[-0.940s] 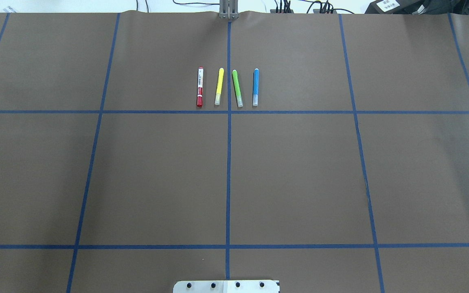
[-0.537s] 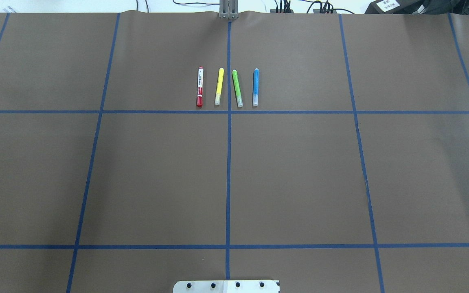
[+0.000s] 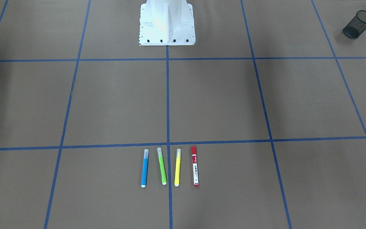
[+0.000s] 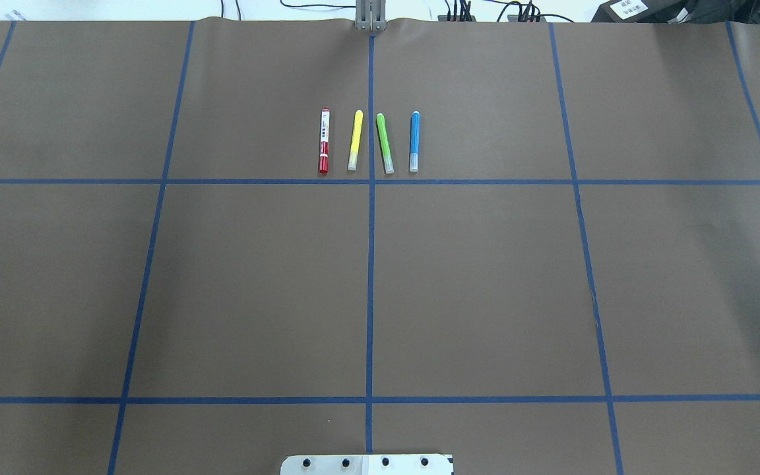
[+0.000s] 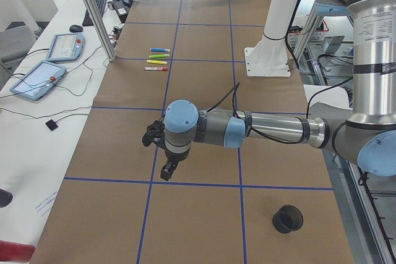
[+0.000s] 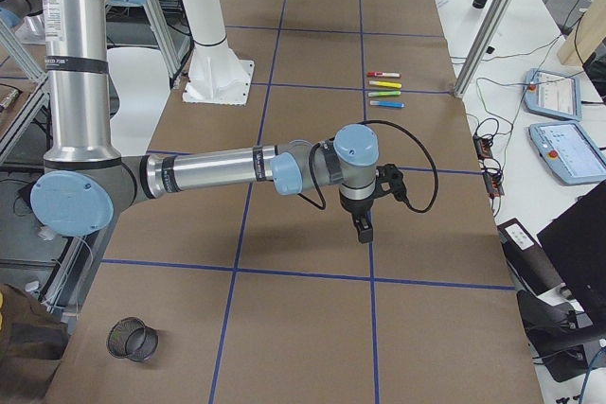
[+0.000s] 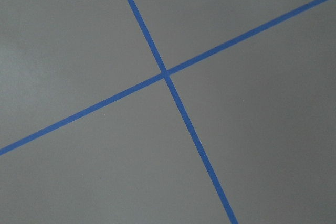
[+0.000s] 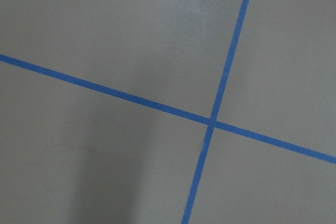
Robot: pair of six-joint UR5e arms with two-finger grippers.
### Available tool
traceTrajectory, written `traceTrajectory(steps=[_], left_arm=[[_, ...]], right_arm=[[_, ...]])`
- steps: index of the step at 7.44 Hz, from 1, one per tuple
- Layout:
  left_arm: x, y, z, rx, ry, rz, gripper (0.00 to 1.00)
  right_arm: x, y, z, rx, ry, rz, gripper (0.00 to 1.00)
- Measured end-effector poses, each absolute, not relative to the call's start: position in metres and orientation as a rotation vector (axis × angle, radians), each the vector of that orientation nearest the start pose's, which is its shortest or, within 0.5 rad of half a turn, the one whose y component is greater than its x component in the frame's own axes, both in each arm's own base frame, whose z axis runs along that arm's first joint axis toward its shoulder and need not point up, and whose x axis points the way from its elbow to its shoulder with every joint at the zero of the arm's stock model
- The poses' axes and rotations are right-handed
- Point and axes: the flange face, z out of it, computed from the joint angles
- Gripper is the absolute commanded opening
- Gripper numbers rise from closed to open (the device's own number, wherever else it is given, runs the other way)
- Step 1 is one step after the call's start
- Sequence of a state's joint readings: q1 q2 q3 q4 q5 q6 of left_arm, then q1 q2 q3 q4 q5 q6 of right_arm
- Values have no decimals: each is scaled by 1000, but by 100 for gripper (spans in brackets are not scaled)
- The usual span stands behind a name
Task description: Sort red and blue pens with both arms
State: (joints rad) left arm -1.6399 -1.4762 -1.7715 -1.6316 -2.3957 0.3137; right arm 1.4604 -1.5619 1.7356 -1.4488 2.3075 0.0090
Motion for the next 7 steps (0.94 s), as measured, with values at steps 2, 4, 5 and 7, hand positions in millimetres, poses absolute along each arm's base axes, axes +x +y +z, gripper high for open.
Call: traceTrajectory(steps=[2,4,5,7], left_arm=[[-86,-464,572,360,860,272,100],[-40,-495,530,343,980,263,100],[-6,-520,502,316,1005,265,100],[78,-561,442,243,998,224,100]], right_arm=[[-28,-528,537,224,-768,-198,100],[-59,-538,520,214,-780,-210,100],[-69,-541,515,213,-783,-220,100],[-77,-542,513,212,-783,-230,100]])
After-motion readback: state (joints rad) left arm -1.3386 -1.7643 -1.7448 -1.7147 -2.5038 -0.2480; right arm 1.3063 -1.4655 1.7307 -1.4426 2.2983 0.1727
